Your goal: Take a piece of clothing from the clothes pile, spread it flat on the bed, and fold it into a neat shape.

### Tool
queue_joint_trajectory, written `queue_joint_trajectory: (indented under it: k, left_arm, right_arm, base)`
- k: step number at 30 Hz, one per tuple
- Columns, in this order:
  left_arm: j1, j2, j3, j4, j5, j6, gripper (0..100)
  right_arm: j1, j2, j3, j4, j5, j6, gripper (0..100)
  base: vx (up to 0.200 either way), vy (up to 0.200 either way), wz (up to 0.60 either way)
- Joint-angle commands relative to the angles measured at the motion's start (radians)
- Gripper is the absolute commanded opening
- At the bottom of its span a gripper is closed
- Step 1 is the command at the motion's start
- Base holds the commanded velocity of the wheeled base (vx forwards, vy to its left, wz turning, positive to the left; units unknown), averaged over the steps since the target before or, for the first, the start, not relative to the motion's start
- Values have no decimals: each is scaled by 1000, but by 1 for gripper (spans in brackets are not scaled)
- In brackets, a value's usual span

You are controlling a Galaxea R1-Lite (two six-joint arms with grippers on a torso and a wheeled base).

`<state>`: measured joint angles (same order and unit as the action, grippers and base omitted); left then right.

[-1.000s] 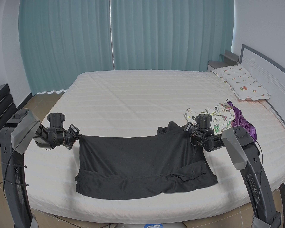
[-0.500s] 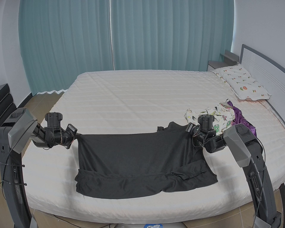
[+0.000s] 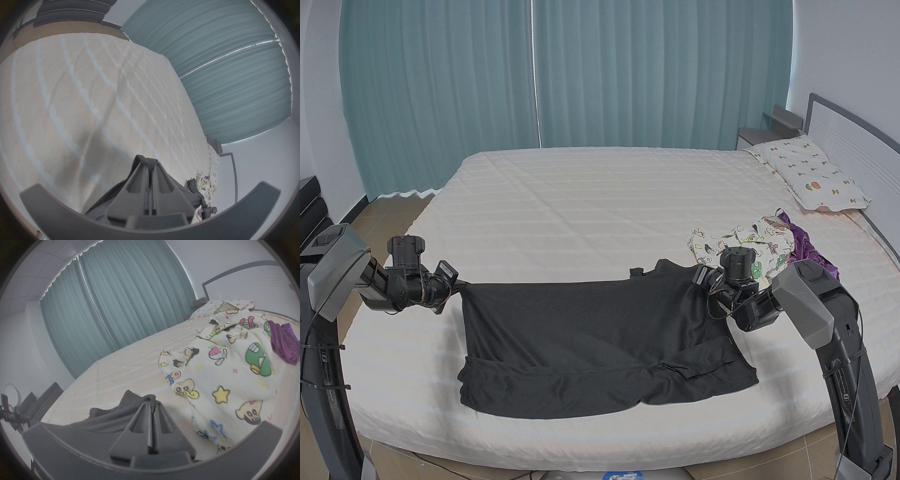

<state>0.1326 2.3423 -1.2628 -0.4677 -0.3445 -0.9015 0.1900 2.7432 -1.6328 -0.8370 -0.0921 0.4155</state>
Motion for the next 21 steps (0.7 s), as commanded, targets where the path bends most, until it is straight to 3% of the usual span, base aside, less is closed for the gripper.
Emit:
queue_joint_trajectory:
  k: [1,9,14,21]
  left_arm:
    - [2,-21,51,0,-1,73,0]
    - [12,-89,138,-3,7,82,0]
    - [10,-103,258,-2,24,237,0]
    - [-24,-100,352,-2,62,265,0]
  right_arm:
    - [-12,-73,186,-166,8,-35,0]
    - [-11,-108,355,-284,14,-38,0]
    - [-9,-137,501,-343,15,-86,0]
    - [6,-172,688,-421,15,-141,0]
  base:
    - [0,0,0]
    - [0,0,0]
    - [0,0,0]
    - [0,0,0]
